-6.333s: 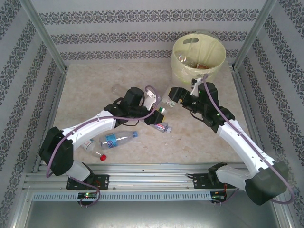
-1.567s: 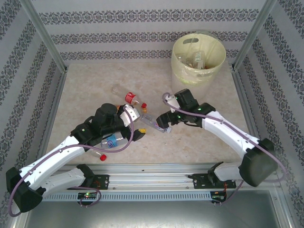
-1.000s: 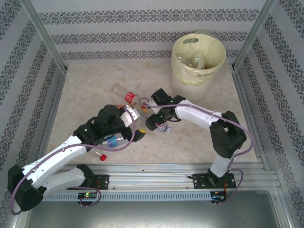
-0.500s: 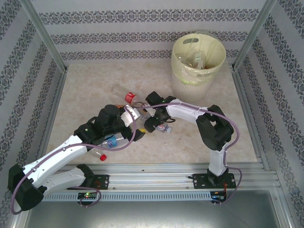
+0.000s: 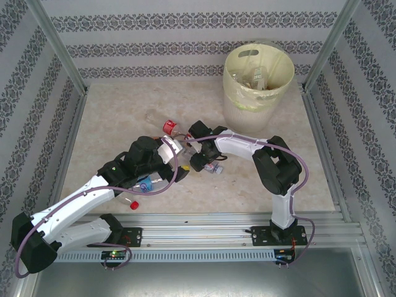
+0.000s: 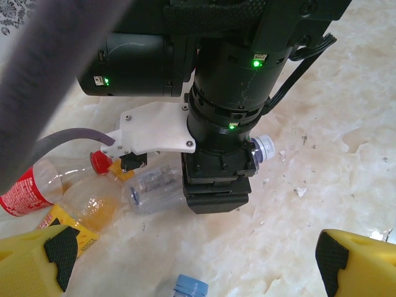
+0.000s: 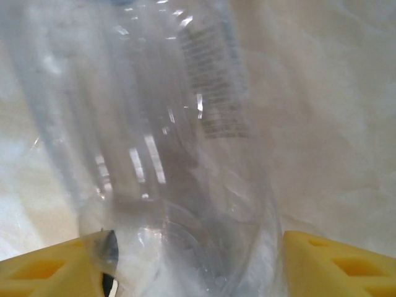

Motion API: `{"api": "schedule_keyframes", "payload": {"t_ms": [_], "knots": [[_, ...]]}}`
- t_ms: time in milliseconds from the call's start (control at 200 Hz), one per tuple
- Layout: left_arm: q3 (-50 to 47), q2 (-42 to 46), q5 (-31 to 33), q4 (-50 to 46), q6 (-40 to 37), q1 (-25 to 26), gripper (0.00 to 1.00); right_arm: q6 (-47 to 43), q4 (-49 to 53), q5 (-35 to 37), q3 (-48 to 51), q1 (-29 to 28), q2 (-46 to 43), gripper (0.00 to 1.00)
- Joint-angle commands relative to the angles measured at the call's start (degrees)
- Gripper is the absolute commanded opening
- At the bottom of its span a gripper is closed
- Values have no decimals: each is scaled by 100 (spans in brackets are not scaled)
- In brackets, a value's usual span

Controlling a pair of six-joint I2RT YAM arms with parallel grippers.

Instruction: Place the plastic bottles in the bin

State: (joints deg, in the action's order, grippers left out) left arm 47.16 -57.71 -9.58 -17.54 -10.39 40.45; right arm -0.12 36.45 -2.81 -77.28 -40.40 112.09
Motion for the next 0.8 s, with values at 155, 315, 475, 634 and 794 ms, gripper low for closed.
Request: {"api": "schedule_keyframes", "payload": {"t_ms": [155,315,475,634,794], "knots": [[-13,28,140,152,112,51,100,173,-259,-119,227,79,-276,59],[-76,100,-3,341,274,53,100,306,-507,-574,594,315,-811,57],[-180,146,-51,734,582,52,100,445,-633,-1003,983,611,-1546,58],[-261,189,-149,1475,1124,51,100,718,-805,-1336,1266,937,-2346,58],[-185,14,-327,2170,1535,47,100,977,-841,-1520,1218,1148,-2999,57]]}}
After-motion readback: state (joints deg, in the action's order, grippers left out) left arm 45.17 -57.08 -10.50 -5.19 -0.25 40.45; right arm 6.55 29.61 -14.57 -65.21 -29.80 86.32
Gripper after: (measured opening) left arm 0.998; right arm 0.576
